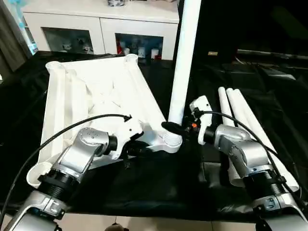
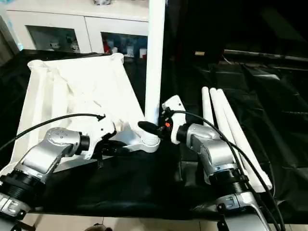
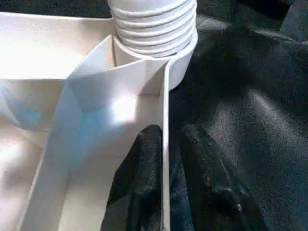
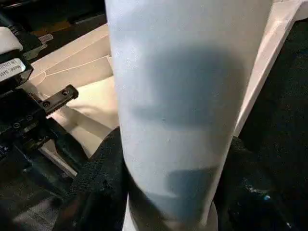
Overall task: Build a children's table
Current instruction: Insert table leg to table base
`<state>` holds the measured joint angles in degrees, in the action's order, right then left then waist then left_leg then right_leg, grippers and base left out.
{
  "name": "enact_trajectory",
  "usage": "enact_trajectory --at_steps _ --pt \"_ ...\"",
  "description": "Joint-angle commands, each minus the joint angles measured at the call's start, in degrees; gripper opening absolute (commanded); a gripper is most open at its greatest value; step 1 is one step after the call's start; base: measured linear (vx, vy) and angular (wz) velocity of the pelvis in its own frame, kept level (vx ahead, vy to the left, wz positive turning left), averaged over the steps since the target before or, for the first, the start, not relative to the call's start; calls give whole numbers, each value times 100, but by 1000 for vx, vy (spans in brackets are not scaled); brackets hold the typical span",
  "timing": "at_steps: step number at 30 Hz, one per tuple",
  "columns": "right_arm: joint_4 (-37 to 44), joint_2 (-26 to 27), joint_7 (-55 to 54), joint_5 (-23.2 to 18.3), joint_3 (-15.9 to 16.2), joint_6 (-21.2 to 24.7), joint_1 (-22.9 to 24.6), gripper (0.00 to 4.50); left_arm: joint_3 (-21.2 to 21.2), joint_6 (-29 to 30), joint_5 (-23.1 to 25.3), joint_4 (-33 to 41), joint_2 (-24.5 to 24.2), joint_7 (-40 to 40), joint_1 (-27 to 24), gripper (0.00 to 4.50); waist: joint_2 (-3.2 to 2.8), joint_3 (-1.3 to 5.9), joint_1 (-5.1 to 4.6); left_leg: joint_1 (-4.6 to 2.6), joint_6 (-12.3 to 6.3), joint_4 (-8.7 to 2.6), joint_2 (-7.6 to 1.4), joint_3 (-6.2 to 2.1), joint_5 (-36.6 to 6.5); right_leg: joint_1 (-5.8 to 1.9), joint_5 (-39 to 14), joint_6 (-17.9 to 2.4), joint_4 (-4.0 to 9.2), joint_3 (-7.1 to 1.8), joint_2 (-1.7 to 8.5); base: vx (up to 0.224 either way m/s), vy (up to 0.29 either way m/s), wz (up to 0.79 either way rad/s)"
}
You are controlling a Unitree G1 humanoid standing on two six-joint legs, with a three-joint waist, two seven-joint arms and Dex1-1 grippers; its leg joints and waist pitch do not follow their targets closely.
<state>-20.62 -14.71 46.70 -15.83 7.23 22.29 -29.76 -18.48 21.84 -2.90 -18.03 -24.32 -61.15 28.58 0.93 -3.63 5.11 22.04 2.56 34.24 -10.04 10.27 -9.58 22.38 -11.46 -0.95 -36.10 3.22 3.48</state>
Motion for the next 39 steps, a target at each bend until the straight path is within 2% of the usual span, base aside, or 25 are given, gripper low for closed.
enact_trajectory --at_steps 1,4,6,8,11,12,13,23,29,35,37,38,39 --pt "-97 -5 -54 116 10 4 -40 190 -33 -14 55 -4 1 26 28 89 -8 371 15 -137 91 -452 -336 -137 -1442 -189 -1630 -1031 518 -307 536 0 0 0" --pt "-97 -11 -47 116 12 -13 -27 190 -75 54 111 -40 -33 59 57 89 -8 370 16 -137 91 -455 -334 -140 -1432 -186 -1640 -1018 519 -305 532 0 0 0" --pt "-96 -9 -54 116 9 -16 -23 190 61 9 64 -144 64 227 105 89 -17 371 16 -136 92 -451 -333 -137 -1434 -185 -1619 -1030 520 -306 532 0 0 0" --pt "-92 -11 -51 116 10 -16 -19 190 106 3 53 -184 92 286 125 62 -12 368 18 -142 106 -453 -337 -138 -1480 -182 -1655 -1033 523 -306 534 0 0 0" --pt "-87 -15 -43 118 16 -14 -13 190 85 -51 108 -250 60 301 134 53 1 362 21 -136 100 -457 -332 -145 -1512 -187 -1810 -982 544 -306 546 0 0 0" --pt "-79 -14 -41 117 17 -11 -7 190 87 -62 116 -258 56 305 128 23 -9 364 26 -139 102 -454 -334 -146 -1510 -180 -1840 -964 547 -310 547 0 0 0" --pt "-69 -13 -40 116 19 -8 -1 190 88 -62 119 -258 53 308 122 13 -10 363 22 -137 106 -459 -338 -149 -1519 -180 -1848 -962 546 -309 546 0 0 0" --pt "-32 4 -22 155 61 -14 27 190 -215 -55 265 -117 -126 39 18 0 -7 373 14 -128 84 -461 -340 -146 -1425 -187 -1602 -1014 515 -308 536 0 0 0" --pt "-30 -19 57 189 134 14 10 190 -315 -61 318 -138 -166 -38 33 0 -10 367 8 -144 114 -465 -344 -147 -1514 -179 -1685 -1018 526 -311 541 0 0 0" --pt "-225 106 -97 17 -153 33 -143 190 -253 -19 235 -160 -109 -14 133 0 -14 362 8 -145 129 -466 -339 -149 -1564 -173 -1768 -1013 536 -310 543 0 0 0" --pt "-251 119 -151 -75 -284 70 -115 190 -217 -22 223 -177 -91 27 154 0 -15 359 3 -150 141 -469 -342 -153 -1628 -167 -1855 -1005 545 -313 545 0 0 0" --pt "-247 121 -187 -148 -383 95 -50 190 -200 -24 226 -200 -85 41 172 0 -37 361 11 -149 153 -468 -339 -155 -1640 -169 -1866 -1005 548 -310 548 0 0 0" --pt "-243 122 -198 -171 -412 101 -23 190 -194 -27 227 -208 -84 43 177 0 -27 365 16 -152 152 -470 -346 -154 -1634 -166 -1819 -1000 549 -313 548 0 0 0"
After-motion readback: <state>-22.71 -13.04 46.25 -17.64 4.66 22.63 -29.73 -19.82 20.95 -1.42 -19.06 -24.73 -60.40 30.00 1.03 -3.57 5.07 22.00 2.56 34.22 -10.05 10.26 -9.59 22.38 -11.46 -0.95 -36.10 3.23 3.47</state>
